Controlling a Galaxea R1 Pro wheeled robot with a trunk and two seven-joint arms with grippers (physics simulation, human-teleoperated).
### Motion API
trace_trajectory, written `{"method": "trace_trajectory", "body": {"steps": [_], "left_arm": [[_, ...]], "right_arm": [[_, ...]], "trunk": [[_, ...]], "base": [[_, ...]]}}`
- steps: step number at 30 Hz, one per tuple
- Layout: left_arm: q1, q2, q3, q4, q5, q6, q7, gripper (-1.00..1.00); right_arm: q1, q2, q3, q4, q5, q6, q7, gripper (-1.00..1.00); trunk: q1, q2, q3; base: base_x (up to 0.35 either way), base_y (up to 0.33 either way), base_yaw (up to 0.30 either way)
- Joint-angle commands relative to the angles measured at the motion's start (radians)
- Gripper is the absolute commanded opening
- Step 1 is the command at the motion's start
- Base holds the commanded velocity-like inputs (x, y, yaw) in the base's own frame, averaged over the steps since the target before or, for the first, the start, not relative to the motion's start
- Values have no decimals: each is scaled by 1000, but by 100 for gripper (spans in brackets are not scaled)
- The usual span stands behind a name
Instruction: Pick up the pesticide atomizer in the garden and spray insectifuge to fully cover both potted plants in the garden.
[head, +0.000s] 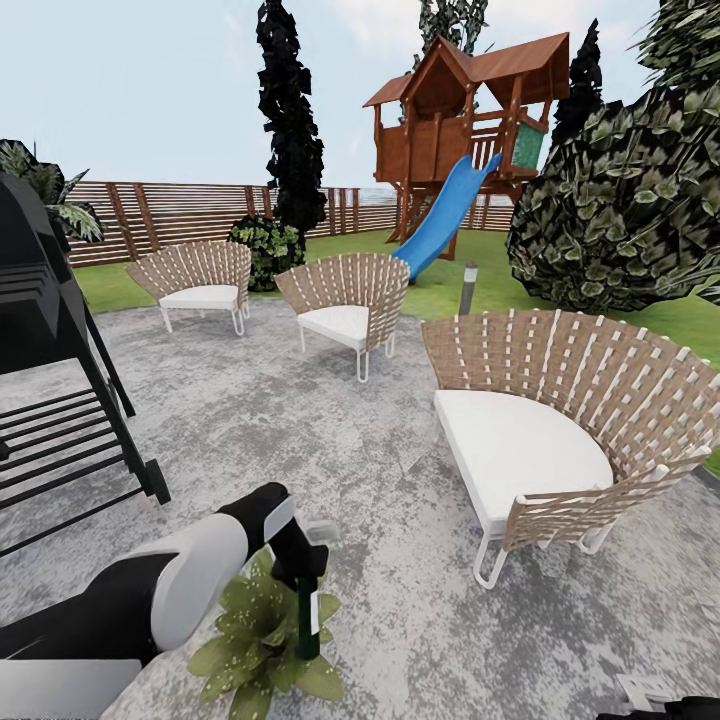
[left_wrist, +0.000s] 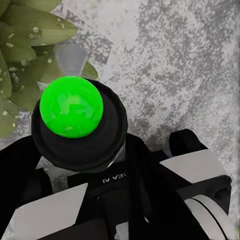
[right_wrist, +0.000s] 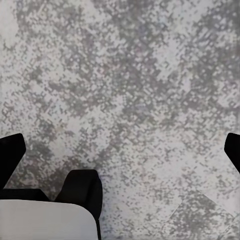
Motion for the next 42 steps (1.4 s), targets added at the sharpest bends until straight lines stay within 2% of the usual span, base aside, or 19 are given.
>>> {"method": "trace_trajectory", "body": {"steps": [1,3,5,20,31,42], "left_arm": [[0,0,21,-2,-11,4,-5,-100],[0,0,49,-1,-11,4,-5,-100],[0,0,58,-1,-11,4,-5,-100],[0,-3,57,-1,-13,2,-6,-100],[1,-3,58,-1,-13,1,-6,-100],[10,-3,58,-1,-13,1,-6,-100]], "right_arm": [[-1,0,-4,-1,6,2,7,100],[-1,0,-4,-1,6,2,7,100],[-1,0,-4,-1,6,2,7,100],[-2,0,-4,-1,6,2,7,100],[-2,2,-3,-1,6,2,8,100],[-1,5,-3,-1,6,2,7,100]], "trunk": [[0,0,-1],[0,0,-1],[0,0,-1],[0,0,-1],[-42,77,34],[-84,154,53]], "base": [[0,0,0],[0,0,0],[0,0,0],[0,0,0],[0,0,0],[0,0,0]]}}
